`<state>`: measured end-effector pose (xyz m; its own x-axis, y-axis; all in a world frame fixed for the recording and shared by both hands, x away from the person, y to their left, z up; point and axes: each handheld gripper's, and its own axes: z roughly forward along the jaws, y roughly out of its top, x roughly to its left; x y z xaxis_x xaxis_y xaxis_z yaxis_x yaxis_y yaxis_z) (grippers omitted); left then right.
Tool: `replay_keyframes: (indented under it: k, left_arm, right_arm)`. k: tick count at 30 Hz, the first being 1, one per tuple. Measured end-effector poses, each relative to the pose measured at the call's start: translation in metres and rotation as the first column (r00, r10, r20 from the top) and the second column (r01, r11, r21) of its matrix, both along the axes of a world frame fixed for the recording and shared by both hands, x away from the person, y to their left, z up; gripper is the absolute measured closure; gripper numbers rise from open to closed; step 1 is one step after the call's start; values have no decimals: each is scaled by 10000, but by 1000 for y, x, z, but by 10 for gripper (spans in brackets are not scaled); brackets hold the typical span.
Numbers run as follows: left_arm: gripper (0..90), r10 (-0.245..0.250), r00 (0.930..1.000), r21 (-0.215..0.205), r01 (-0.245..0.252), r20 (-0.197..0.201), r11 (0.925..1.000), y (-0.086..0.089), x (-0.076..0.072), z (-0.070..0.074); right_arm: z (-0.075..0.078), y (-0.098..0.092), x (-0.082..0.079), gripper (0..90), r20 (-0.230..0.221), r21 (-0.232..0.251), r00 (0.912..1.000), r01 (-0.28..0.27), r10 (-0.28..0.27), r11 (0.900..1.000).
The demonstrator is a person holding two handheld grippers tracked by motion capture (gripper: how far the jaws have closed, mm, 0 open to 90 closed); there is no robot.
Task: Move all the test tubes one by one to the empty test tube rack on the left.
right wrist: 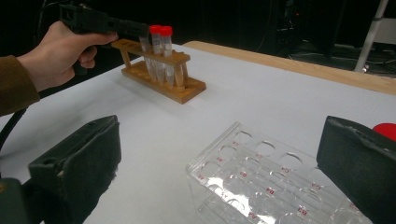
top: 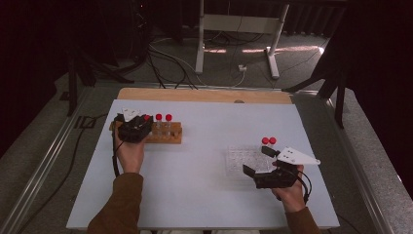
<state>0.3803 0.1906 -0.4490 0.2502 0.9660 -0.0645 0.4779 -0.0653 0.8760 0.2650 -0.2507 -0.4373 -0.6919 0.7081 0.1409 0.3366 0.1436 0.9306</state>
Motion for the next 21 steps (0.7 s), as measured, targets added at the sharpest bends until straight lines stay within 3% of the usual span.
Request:
replay_keyframes:
  k: [5,8,11,16,18,21]
  left_arm:
    - [653,-11,9999,-13,11,-106,10000,0,0,-4]
    - [598,-49,10000,-319,47,-71,9995,2,-2,-4]
    - [498,49,9998,-996,-29,198,9950,5,-7,-3]
    - [273,117,9995,-1158,-84,285,9932,7,-15,0]
    - [197,181,9994,-1614,-129,306,9868,10,-20,1]
    - [160,179,9993,-1843,-118,315,9828,13,-27,2]
  right_arm:
    - [0,0,0,0,3,10,10000,8,-8,10000]
    - [1,-1,0,0,15,23,10000,38,-38,10000]
    - [1,-2,0,0,42,-32,9999,99,-98,9999]
    - [3,-3,-1,0,163,-52,9996,238,-237,9997]
    - [4,-3,-1,0,309,-180,9988,386,-381,9991]
    - [8,-5,-1,0,479,-161,9970,608,-600,9980]
